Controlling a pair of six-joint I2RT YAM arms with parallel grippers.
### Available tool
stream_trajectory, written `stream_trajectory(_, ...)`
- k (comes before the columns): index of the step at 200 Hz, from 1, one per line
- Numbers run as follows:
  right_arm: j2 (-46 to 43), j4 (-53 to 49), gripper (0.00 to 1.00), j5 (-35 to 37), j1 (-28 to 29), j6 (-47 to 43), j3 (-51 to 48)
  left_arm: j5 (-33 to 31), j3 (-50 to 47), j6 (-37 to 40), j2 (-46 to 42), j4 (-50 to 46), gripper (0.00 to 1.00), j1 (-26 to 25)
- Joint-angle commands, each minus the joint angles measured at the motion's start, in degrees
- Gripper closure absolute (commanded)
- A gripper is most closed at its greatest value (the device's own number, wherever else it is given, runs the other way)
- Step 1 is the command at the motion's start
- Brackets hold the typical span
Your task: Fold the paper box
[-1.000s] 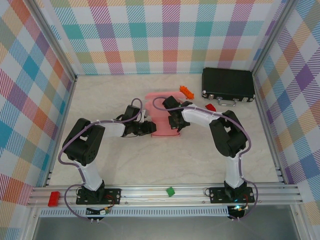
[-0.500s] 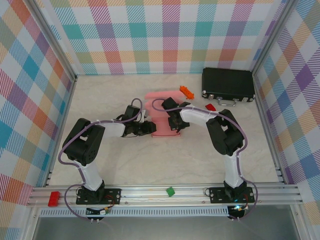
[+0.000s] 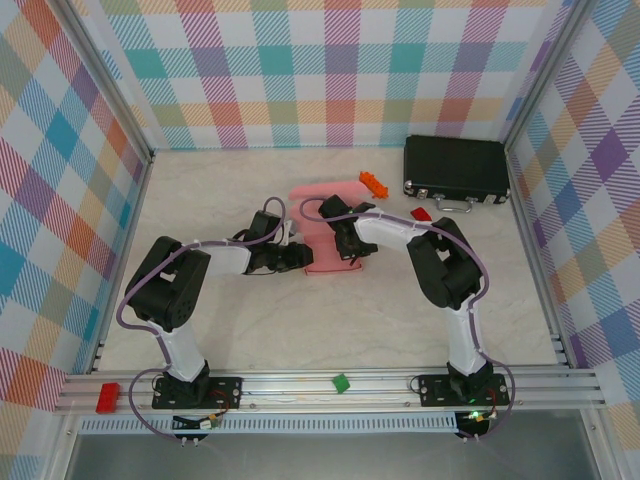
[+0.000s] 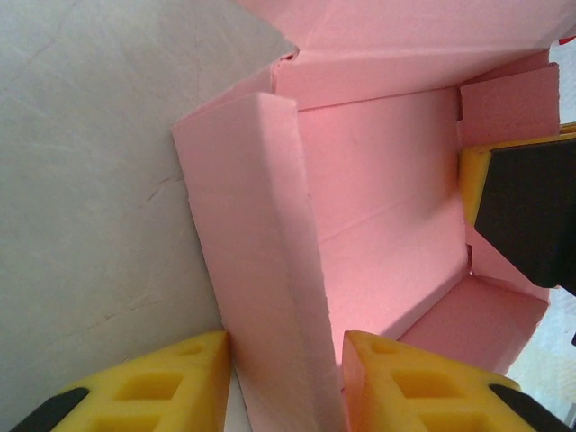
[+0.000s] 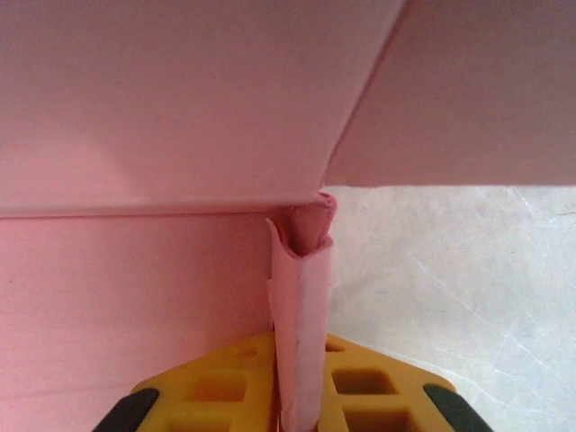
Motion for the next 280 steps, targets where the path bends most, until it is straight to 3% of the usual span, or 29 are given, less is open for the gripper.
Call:
stream_trajectory(1,4.1,-6.6,0.84,2.4,-0.9,0.3,-2.4,0.3,-1.0,-0.4,-0.3,-0.3,0.63,-0.4)
stream_trajectory(59,-2.6,-3.6,0.7,-3.3,-1.0,2.3,-3.0,0.1,-0.3,-0.2,-0.5,-1.2,0.63,-0.4)
stream_trajectory(115,-5.3,-1.6,0.65,-5.2,-1.0,2.7,-2.4,0.2,0.2,-0.2,-0.5,-1.8,0.63,-0.4)
stream_trajectory(206,-6.1,-1.4,0.63,-5.0,-1.0,3.8,-2.0,0.2,-0.1,-0.1,-0.6,-2.0,0.63,-0.4)
stream_trajectory(280,-4.8,-1.2,0.76,-4.3,-1.3,4.0,-1.2,0.4,-0.2,-0.1,-0.4,-2.0,0.63,-0.4)
